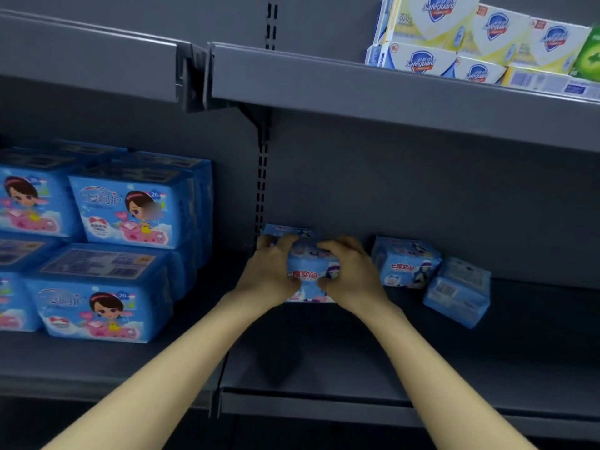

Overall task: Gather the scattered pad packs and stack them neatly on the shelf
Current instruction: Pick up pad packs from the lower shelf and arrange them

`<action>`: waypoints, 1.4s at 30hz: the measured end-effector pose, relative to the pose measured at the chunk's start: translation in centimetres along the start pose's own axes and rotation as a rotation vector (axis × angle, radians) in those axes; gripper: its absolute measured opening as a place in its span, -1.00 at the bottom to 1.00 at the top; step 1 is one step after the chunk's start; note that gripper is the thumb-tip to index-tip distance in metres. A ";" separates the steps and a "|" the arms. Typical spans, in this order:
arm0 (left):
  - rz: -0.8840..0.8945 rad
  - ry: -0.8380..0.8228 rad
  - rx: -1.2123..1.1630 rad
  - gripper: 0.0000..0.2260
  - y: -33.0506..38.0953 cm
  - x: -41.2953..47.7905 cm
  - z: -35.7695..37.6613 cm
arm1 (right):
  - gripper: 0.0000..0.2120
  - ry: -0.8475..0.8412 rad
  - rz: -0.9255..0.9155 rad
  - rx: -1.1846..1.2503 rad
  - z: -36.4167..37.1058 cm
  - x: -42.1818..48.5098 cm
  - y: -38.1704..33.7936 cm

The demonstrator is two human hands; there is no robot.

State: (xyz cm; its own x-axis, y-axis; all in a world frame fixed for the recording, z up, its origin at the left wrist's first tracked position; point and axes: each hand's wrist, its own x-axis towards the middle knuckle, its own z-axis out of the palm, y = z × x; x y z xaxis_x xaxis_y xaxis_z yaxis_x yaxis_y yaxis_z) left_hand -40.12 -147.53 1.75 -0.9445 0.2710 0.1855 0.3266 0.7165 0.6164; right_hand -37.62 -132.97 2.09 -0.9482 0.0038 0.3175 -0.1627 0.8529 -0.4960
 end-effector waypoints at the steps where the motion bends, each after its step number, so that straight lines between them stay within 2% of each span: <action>1: 0.002 0.025 0.006 -0.40 0.2 0.2 -0.2 | -0.51 0.015 -0.008 -0.010 -0.1 0.3 -0.1; 11: 0.115 0.212 0.105 -0.53 0.4 2.2 -0.8 | -0.50 0.096 -0.035 -0.017 0.4 1.9 -0.2; 19: 0.206 0.264 0.174 -0.56 0.3 4.3 -1.8 | -0.48 0.133 -0.106 -0.161 0.3 3.9 -0.2; 28: 0.240 0.309 0.155 -0.59 -0.6 8.2 -2.8 | -0.43 0.126 -0.155 -0.238 0.9 8.4 -0.2; 42: 0.295 0.432 0.087 -0.59 -3.4 11.0 -1.4 | -0.43 0.152 -0.177 -0.230 2.9 11.6 0.5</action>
State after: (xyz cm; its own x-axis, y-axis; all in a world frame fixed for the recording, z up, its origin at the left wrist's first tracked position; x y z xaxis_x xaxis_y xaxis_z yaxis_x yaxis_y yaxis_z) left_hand -51.72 -147.88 2.74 -0.7342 0.1925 0.6510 0.5647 0.7055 0.4283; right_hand -49.52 -133.99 3.21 -0.8563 -0.0914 0.5083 -0.2388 0.9428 -0.2327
